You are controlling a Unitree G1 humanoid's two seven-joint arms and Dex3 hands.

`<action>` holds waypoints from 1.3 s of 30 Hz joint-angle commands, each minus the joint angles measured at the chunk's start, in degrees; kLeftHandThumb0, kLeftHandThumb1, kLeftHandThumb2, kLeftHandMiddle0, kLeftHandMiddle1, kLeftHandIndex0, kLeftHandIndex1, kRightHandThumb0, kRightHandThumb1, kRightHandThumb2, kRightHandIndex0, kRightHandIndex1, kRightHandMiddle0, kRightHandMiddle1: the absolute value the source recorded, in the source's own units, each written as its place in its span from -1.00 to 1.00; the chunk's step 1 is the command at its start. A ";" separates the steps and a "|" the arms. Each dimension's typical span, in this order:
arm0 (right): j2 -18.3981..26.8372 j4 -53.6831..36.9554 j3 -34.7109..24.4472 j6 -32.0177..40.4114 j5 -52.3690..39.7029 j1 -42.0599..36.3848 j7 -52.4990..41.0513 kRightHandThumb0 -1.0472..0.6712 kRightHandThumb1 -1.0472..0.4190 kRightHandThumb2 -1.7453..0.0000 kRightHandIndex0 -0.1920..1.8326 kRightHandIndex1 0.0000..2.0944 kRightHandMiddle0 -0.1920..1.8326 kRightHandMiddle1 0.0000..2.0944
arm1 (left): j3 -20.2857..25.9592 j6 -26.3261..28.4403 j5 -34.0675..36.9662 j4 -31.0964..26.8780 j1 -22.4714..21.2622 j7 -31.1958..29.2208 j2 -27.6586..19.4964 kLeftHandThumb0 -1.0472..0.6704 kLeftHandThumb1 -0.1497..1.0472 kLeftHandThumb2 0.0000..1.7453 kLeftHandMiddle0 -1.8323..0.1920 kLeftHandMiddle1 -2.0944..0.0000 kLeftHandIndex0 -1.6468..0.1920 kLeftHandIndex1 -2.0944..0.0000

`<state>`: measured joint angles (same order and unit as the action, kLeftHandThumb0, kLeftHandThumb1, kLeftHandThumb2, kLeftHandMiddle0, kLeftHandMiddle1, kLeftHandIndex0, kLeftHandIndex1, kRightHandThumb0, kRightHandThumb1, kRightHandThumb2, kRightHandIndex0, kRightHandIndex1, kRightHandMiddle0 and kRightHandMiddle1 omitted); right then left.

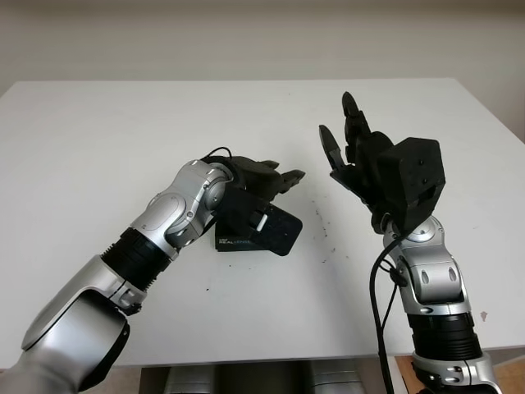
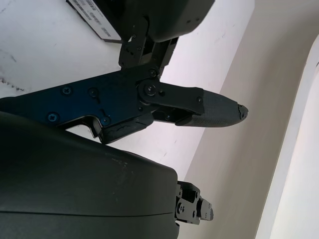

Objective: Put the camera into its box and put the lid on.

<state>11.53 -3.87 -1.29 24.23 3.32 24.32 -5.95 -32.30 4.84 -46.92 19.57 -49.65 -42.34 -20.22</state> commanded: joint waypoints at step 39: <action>-3.05 6.70 -1.56 -5.42 -5.10 3.34 0.45 -0.74 -1.00 0.27 -1.00 -1.00 -0.99 -0.99 | 42.43 4.03 50.18 -9.57 16.76 27.84 3.03 -0.68 1.00 -0.23 1.00 1.00 1.00 1.00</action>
<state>8.94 2.42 -2.80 18.64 -1.81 26.26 -5.94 8.71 8.20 1.98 10.98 -34.39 -15.04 -17.82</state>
